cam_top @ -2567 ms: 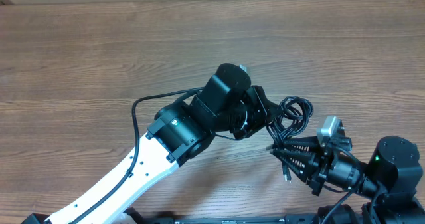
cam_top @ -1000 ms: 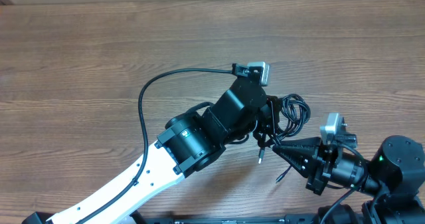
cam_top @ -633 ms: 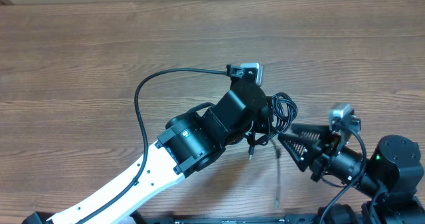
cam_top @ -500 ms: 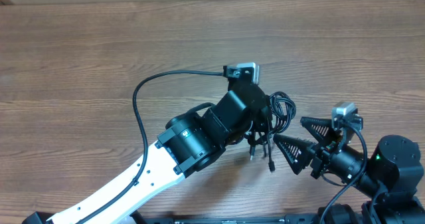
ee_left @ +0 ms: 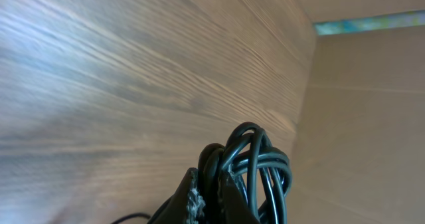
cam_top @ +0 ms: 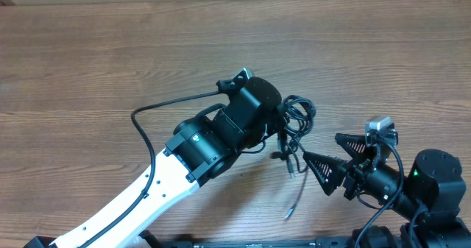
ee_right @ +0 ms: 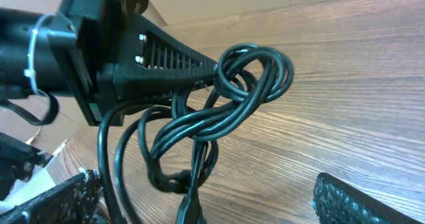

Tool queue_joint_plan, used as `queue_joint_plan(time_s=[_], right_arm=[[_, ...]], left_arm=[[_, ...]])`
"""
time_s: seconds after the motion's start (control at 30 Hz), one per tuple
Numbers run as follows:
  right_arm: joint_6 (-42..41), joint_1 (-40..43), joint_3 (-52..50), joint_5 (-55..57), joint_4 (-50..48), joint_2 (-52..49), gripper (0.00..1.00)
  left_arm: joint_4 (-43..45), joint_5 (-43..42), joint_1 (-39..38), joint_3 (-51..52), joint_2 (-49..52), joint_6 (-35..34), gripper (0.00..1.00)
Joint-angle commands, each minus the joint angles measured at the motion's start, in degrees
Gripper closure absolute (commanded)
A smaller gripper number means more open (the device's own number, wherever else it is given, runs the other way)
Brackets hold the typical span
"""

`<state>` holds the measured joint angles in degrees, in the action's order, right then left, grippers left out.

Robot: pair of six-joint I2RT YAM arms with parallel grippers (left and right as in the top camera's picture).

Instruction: Untangle cables

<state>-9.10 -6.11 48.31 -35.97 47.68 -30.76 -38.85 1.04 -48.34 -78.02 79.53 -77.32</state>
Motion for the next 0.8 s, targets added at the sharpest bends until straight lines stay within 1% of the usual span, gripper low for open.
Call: queue_joint_plan(time_s=[0.0,0.13,0.27,0.53,0.77], right_arm=[[1.95,-0.31,1.2,0.37,0.5,0.52,0.0],[2.6,-0.31,1.2,0.33,1.4,0.52,0.0],[4.94,-0.31,1.2,0.35,2.47,0.52,0.0],[5.07,-0.31,1.2,3.82,2.86,0.52,0.0],[4.63,-0.31,1.2,4.94,2.84,0.52,0.0]], left_arm=[[0.7,-3.89,-0.02,-0.42,-0.13,-7.8,0.96],[0.76,-3.34,0.0,-0.42,-0.13,-13.16,0.96],[0.76,-3.39,-0.02,-0.42,-0.13,-15.96,0.96],[0.72,-6.05,-0.44,-0.42,-0.13,-16.57,0.96],[0.04,-10.01,-0.87,-0.42,-0.13,-16.37,0.96]])
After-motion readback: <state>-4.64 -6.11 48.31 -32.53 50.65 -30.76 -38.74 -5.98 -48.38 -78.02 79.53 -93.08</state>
